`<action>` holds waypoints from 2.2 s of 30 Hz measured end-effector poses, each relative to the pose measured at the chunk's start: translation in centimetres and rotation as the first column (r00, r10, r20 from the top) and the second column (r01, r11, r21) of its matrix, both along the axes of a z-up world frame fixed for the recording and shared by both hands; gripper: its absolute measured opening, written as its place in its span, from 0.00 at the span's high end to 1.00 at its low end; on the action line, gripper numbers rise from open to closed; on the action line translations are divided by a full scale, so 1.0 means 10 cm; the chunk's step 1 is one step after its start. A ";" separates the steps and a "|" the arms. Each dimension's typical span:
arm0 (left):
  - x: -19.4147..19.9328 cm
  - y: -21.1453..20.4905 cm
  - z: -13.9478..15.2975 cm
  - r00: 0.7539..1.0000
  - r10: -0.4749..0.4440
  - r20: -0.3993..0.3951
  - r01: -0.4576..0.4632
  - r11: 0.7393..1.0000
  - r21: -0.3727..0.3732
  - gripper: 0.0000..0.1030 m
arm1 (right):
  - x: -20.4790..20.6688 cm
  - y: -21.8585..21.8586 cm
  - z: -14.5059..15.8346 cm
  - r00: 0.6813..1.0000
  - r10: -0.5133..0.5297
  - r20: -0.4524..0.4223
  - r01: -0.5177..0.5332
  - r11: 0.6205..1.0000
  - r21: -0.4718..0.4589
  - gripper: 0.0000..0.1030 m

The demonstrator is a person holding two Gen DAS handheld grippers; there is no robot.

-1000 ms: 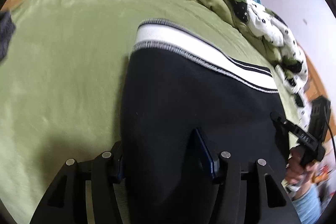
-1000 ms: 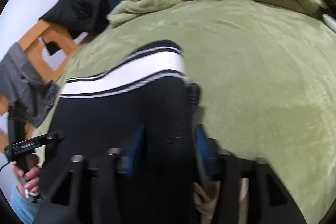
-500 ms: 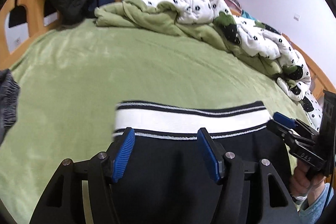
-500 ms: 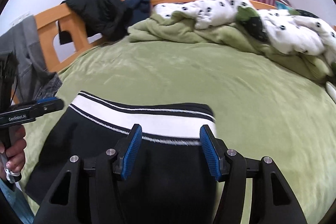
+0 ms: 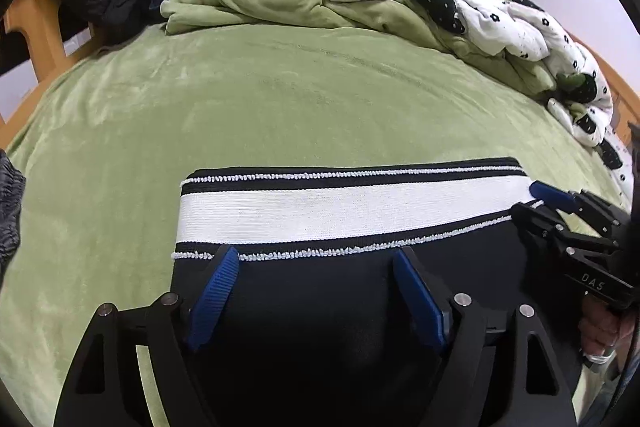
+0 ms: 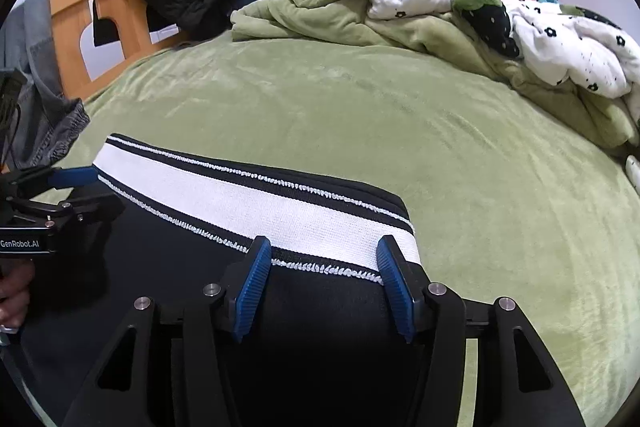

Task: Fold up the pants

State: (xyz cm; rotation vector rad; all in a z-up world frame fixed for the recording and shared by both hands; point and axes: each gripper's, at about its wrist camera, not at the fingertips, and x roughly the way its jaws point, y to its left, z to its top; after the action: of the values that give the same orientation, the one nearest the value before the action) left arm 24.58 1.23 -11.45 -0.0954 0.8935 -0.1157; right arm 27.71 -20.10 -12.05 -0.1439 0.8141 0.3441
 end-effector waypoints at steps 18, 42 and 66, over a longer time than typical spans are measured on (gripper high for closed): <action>-0.24 0.27 -0.05 0.987 0.044 -0.153 -0.064 0.990 -0.126 0.24 | -0.21 -0.11 0.12 0.999 -0.045 -0.023 0.044 0.998 -0.038 0.46; -2.39 0.06 0.00 0.989 -0.120 -0.087 0.129 0.985 0.114 0.46 | -1.98 -0.61 0.70 0.997 -0.073 0.022 0.067 0.980 0.188 0.53; -2.43 0.13 -0.27 1.000 -0.009 -0.005 0.010 0.998 0.057 0.89 | -1.73 -0.56 0.21 0.981 -0.140 -0.132 0.151 0.986 0.075 0.53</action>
State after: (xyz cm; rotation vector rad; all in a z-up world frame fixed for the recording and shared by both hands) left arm 0.27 2.54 -14.11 -0.0380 0.9019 -0.0985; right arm 10.36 -25.73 -9.95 0.0175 0.9284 0.2511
